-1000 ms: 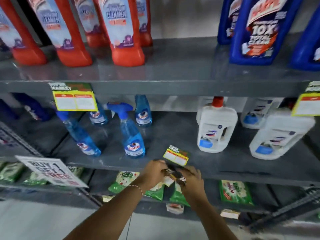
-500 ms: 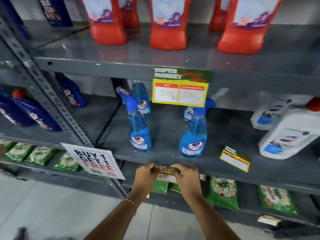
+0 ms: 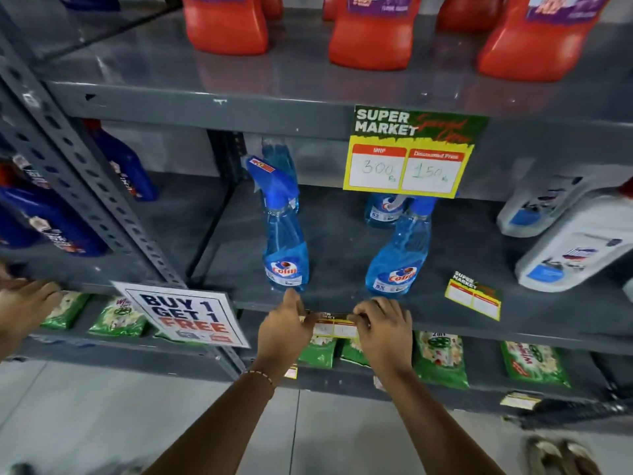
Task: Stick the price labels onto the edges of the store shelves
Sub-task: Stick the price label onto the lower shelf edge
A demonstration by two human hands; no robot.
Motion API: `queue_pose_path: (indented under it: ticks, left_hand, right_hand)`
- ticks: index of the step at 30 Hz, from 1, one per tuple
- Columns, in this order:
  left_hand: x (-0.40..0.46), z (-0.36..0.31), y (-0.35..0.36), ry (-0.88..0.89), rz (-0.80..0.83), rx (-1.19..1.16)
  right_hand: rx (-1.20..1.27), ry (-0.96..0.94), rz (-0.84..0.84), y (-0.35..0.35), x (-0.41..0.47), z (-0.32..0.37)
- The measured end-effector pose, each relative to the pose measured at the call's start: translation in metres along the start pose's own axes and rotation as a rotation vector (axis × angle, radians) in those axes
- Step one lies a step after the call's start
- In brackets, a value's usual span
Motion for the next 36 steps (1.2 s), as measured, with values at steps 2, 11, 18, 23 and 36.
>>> queue_pose_path:
  ticks: [2, 11, 18, 23, 36]
  left_hand:
    - [-0.001, -0.011, 0.001, 0.076, 0.031, -0.12]
    - [-0.023, -0.071, 0.042, 0.257, 0.106, -0.283]
    - [-0.049, -0.128, 0.099, 0.333, 0.212, -0.224]
    - [-0.048, -0.185, 0.132, 0.291, 0.107, -0.277]
    - [-0.101, -0.34, 0.349, 0.177, 0.407, -0.244]
  right_hand:
    - [0.047, 0.06, -0.034, -0.008, -0.009, -0.015]
    - [-0.012, 0.83, -0.073, -0.066, 0.012, -0.215]
    - [-0.005, 0.721, 0.246, -0.05, 0.046, -0.25]
    - [0.371, 0.326, 0.285, -0.074, 0.023, -0.23]
    - [0.383, 0.482, 0.021, -0.157, -0.062, -0.442]
Point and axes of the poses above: each hand's wrist, its own x-axis towards the middle knuckle, its own y-axis out of the palm, z = x × y, the point moved 10 cm from there along x, towards the middle knuckle, and after that the axes turned 6 degrees about -x, right-handed, at the moved point
